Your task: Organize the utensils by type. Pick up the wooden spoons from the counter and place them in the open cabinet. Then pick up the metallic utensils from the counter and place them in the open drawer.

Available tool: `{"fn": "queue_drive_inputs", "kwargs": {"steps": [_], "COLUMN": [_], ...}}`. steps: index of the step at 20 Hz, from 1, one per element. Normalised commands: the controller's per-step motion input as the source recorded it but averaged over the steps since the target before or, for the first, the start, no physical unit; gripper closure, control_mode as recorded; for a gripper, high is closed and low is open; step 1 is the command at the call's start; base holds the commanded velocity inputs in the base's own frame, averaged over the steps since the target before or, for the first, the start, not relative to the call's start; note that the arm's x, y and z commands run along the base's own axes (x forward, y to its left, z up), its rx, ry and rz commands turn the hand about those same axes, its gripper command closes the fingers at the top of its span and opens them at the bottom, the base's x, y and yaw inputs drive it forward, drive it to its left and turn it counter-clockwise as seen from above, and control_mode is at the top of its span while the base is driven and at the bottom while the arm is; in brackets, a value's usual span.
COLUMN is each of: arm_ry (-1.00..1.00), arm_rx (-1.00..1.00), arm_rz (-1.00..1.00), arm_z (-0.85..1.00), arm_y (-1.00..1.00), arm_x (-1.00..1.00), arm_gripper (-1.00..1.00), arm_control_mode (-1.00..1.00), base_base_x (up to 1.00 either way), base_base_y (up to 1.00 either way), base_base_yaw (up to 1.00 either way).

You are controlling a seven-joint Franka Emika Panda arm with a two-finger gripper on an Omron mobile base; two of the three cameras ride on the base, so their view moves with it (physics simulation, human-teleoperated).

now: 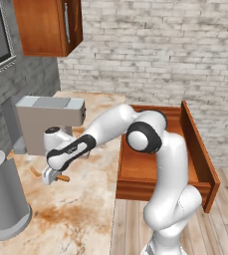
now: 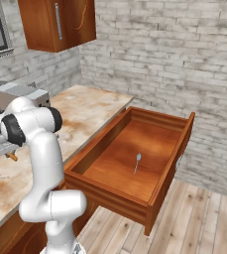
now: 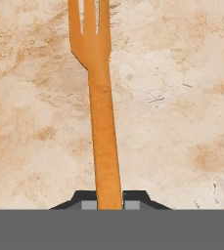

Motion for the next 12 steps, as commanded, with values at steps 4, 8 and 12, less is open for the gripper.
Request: {"fn": "queue_drive_inputs", "kwargs": {"steps": [4, 8, 12], "arm_ry": [-0.09, -0.07, -0.01], "arm_rx": [0.0, -0.01, 0.0], "arm_rz": [-0.01, -0.03, -0.02], "arm_z": [0.15, 0.44, 0.69], "arm_y": [-0.06, -0.15, -0.48], "arm_x": [-0.29, -0.23, -0.06], "arm_gripper": [1.0, 1.0, 1.0], "arm_control_mode": [-1.0, -1.0, -1.0], "base_base_x": [0.0, 0.0, 0.0], "base_base_y": [0.0, 0.0, 0.0], "base_base_yaw": [0.0, 0.0, 0.0]}}
